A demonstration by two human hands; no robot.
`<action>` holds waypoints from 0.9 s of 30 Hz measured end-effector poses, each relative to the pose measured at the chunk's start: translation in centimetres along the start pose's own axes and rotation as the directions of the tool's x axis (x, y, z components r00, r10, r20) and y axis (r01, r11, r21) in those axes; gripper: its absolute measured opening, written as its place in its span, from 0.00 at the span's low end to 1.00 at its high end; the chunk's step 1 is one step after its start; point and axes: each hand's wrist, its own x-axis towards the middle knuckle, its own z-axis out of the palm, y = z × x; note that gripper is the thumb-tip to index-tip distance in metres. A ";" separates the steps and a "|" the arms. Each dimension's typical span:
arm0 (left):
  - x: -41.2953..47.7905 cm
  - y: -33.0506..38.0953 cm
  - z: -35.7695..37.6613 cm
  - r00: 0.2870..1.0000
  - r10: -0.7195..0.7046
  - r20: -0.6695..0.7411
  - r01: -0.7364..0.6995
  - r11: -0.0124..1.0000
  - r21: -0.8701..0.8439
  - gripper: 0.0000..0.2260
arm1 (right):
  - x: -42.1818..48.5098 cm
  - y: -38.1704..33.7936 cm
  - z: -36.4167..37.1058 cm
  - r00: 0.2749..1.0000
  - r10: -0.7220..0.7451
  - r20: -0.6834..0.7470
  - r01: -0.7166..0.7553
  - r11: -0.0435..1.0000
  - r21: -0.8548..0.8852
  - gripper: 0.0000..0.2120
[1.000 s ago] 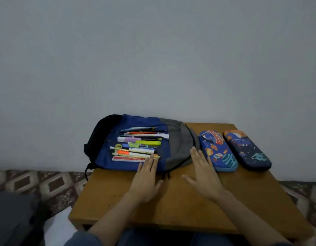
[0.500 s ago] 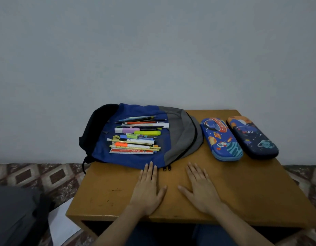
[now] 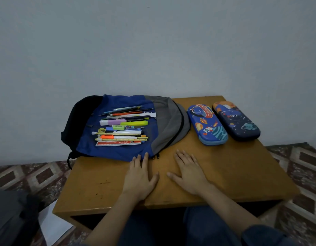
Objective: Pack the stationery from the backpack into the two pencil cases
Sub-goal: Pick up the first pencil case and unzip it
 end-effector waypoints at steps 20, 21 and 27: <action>-0.3 -0.1 0.2 0.998 -0.018 -0.061 0.012 0.996 -0.093 0.31 | 5.8 7.5 -7.2 0.904 0.409 -0.122 -0.423 0.896 -0.133 0.37; -0.2 -0.1 0.2 0.998 -0.022 -0.064 0.016 0.996 -0.093 0.31 | 5.8 7.5 -7.1 0.904 0.408 -0.129 -0.424 0.896 -0.131 0.37; -0.3 0.1 0.1 0.997 -0.027 -0.066 0.021 0.996 -0.085 0.30 | 5.5 7.6 -6.7 0.904 0.391 -0.171 -0.414 0.902 -0.122 0.33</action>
